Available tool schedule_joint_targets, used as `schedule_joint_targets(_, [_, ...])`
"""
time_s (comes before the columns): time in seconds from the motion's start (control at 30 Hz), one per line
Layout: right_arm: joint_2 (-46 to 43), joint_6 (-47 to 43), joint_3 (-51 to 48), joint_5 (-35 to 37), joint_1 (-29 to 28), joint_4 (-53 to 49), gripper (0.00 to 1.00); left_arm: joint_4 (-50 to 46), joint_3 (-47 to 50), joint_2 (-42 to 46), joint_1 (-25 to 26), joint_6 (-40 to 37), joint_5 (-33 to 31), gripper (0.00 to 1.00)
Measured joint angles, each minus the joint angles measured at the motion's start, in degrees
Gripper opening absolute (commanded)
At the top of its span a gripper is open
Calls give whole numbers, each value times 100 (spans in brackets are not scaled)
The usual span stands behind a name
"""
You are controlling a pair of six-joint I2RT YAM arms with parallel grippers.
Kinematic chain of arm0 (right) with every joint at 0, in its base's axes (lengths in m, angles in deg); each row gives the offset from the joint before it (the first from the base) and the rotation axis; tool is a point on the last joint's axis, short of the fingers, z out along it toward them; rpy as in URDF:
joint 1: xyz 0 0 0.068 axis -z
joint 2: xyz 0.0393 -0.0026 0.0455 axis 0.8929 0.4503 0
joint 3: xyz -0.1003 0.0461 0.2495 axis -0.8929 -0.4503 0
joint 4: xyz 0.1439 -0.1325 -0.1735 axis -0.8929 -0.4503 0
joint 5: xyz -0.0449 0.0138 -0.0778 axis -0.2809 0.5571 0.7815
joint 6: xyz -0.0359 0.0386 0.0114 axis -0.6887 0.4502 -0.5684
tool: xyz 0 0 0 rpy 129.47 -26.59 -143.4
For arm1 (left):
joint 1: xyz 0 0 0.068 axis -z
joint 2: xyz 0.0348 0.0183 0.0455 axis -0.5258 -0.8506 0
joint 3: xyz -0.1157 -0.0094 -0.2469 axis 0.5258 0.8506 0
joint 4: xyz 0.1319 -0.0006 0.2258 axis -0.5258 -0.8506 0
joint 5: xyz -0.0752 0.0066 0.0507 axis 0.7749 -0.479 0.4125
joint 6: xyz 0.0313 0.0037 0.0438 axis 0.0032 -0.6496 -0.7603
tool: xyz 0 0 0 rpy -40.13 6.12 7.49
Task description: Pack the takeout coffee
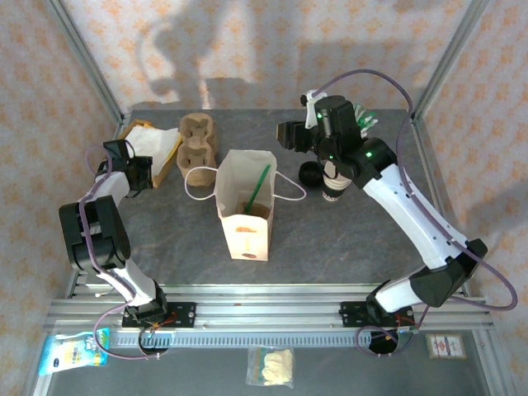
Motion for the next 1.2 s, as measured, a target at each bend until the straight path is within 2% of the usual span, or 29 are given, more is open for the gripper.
schedule_joint_targets(0.2, [17,-2,-2,0,0,0,60,-2,-50,-11,0,24,0,40])
schedule_joint_targets(0.4, [17,-2,-35,0,0,39,60,-2,-122,-11,-31,9,0,20])
schedule_joint_targets(0.53, [17,-2,-52,0,0,50,60,-4,-140,-28,-35,-22,-2,17])
schedule_joint_targets(0.63, [17,-4,-76,2,0,63,60,-2,-164,-48,-35,-24,0,18])
schedule_joint_targets(0.77, [17,-4,-111,2,0,79,60,-22,-177,-48,-35,-96,2,38])
schedule_joint_targets(0.83, [17,-15,-129,2,0,83,60,-37,-197,-48,-35,-138,0,42])
schedule_joint_targets(1.2, [15,-20,-293,4,22,125,60,-72,-201,-48,-35,-136,-4,44])
